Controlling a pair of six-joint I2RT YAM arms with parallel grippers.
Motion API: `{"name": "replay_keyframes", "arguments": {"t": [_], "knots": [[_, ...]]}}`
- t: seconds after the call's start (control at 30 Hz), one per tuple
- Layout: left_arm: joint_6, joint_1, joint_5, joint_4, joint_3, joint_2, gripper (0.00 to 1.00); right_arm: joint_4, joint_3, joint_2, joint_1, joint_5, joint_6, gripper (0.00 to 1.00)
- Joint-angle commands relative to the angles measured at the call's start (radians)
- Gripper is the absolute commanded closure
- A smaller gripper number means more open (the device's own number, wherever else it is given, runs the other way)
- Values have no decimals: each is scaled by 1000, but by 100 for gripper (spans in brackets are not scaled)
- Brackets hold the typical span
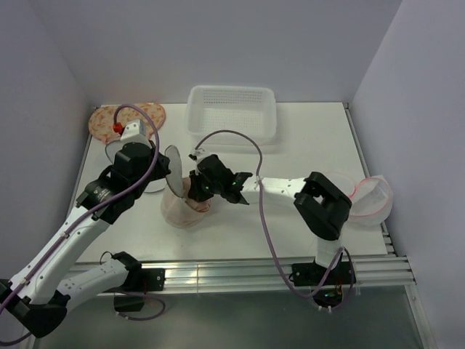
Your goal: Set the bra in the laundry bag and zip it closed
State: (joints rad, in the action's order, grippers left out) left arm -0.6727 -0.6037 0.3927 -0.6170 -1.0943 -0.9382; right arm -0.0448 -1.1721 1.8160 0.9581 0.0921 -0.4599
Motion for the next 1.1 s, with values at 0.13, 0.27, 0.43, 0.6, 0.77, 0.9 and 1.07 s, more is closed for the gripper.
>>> {"name": "replay_keyframes", "arguments": {"t": [0.13, 0.27, 0.43, 0.6, 0.77, 0.9, 1.07], "knots": [[33, -33, 23, 79, -45, 45, 100, 60, -133, 172, 5, 57, -22, 100], [30, -45, 18, 89, -61, 55, 100, 134, -176, 241, 7, -8, -25, 100], [7, -65, -3, 82, -111, 73, 100, 284, -218, 259, 4, -246, -60, 100], [-31, -74, -5, 43, -162, 104, 100, 479, -267, 252, -15, -452, -97, 100], [-71, -73, 40, -24, -173, 131, 100, 615, -256, 183, -36, -630, -106, 100], [-119, -73, 60, -61, -95, 147, 100, 741, -303, 155, -33, -738, -103, 100], [-154, -74, 6, 0, 46, 150, 100, 628, -262, 65, -35, -576, -63, 96]]}}
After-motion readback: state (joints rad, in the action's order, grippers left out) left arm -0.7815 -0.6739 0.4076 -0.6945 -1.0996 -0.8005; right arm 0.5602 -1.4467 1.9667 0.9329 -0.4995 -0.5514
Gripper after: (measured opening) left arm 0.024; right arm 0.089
